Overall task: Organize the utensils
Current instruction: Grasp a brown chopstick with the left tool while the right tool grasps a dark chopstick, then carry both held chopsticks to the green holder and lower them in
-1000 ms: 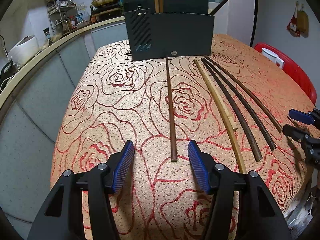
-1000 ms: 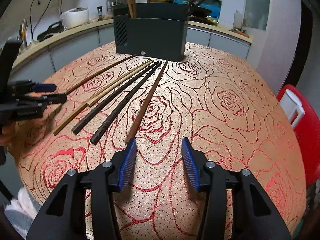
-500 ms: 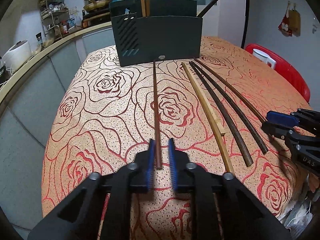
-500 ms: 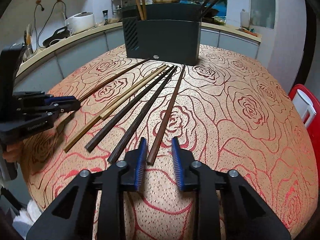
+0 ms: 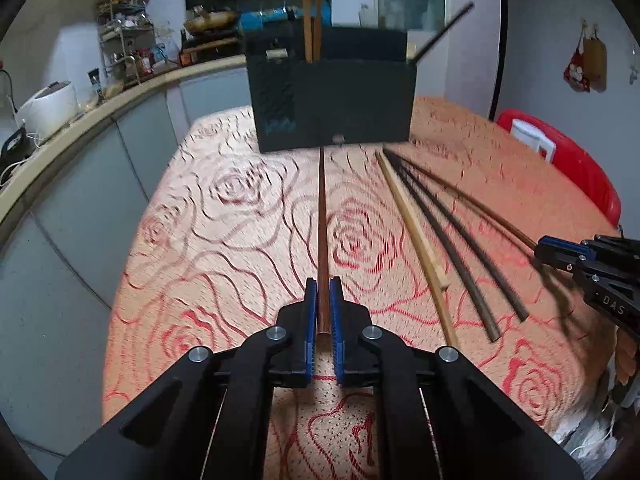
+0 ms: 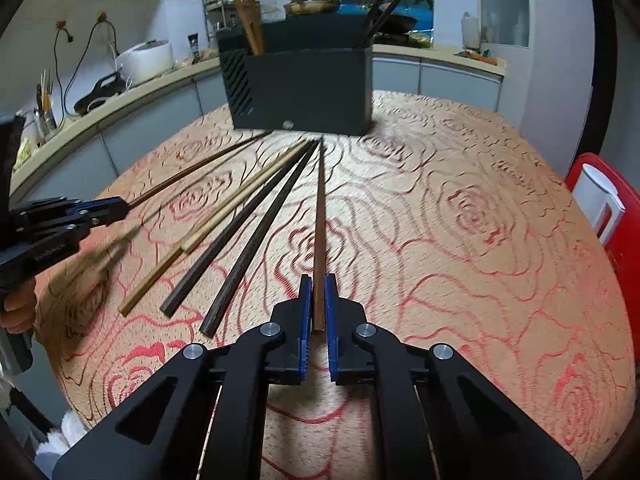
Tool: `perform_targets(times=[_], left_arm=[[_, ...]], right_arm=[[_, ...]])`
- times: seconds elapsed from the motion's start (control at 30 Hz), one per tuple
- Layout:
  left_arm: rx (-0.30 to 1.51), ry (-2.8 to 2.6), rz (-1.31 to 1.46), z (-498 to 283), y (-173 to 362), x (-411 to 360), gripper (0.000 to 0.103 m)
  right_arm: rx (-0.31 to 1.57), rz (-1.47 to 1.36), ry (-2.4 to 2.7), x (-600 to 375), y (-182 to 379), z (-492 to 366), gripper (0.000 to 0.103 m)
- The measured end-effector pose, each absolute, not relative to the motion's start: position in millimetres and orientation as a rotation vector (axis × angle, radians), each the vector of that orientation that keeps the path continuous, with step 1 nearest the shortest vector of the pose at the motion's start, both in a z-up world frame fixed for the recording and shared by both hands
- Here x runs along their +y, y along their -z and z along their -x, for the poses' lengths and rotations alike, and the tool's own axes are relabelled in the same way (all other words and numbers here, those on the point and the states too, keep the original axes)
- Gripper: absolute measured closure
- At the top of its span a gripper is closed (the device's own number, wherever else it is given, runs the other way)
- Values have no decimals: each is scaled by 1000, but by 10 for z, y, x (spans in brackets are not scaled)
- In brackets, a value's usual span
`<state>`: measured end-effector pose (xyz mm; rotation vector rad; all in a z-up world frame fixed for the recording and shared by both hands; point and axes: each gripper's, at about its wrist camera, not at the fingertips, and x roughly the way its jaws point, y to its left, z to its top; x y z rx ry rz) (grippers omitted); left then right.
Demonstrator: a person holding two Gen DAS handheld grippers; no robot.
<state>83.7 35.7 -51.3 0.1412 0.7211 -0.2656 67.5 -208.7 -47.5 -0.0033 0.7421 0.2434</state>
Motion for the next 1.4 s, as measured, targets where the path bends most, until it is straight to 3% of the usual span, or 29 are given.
perform_targets(times=[0.47,1.4], left_arm=[[482,245,-135,-800,-515,446,97],[324,370,-142,-1356,-2119,-151,97]], right_arm=[[516,-65,-265,-2462,-533,-888,96],[280,-140,-335,-2552,-2194,-1560,96]])
